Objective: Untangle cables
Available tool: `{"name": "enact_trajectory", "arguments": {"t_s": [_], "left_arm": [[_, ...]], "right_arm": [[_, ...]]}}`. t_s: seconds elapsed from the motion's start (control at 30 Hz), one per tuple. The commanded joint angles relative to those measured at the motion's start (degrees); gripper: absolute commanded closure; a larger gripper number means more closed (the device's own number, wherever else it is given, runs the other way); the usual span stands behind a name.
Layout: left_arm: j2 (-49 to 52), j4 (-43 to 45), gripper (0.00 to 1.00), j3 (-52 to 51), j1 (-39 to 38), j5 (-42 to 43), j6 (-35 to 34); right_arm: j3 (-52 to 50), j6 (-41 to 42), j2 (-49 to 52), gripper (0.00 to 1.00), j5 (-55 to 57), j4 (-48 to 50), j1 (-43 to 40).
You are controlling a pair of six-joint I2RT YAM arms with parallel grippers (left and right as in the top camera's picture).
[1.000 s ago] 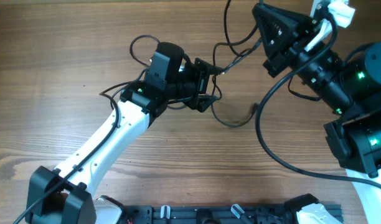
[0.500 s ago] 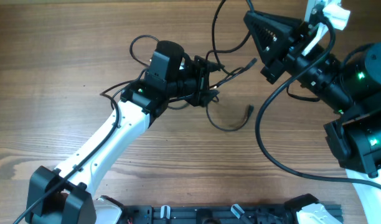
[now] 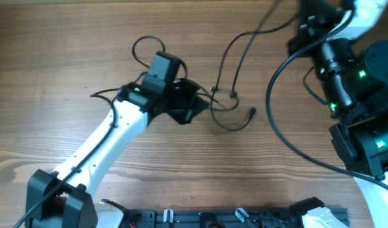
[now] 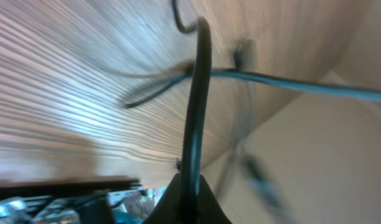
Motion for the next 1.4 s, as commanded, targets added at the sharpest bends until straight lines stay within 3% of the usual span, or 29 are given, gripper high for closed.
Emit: {"name": "enact_trajectory", "arguments": {"t_s": [0.0,0.17,0.3,0.53,0.67,0.83,0.97,1.37], "left_arm": [[0.15,-3.82,0.96,0.07,5.31,4.5,12.11],[0.15,-6.08,0.96,0.07,11.28,8.26,16.52],[0.15,-7.3,0.96,0.07,14.29,8.7,18.97],[0.15,-9.03,0.96,0.07,14.91,8.17,28.35],[0.15,-13.6,0.96,0.07,14.95,1.68,29.88],[0.15,-21.51,0.96,0.07,17.07,-13.77,36.02],[0.15,-27.1,0.96,0.07,21.18,-20.61,37.57],[0.15,-30.86,0.96,0.07,42.53,-18.86,39.82]], "right_arm": [[0.79,-7.76,0.02,0.96,35.41,0.92,-0.33],[0.79,-16.37,1.01,0.96,46.12,6.54,-4.15],[0.79,-16.15,2.16,0.96,44.72,8.15,-9.22],[0.76,-15.89,8.85,0.96,44.5,2.03,-21.35],[0.76,-12.63,14.71,0.96,43.91,0.13,-28.87],[0.79,-8.74,22.32,0.96,39.6,-6.8,-34.8],[0.76,-2.38,26.43,0.96,34.42,-10.51,-37.79],[0.68,5.51,34.14,0.96,13.88,-17.2,-46.66]]}}
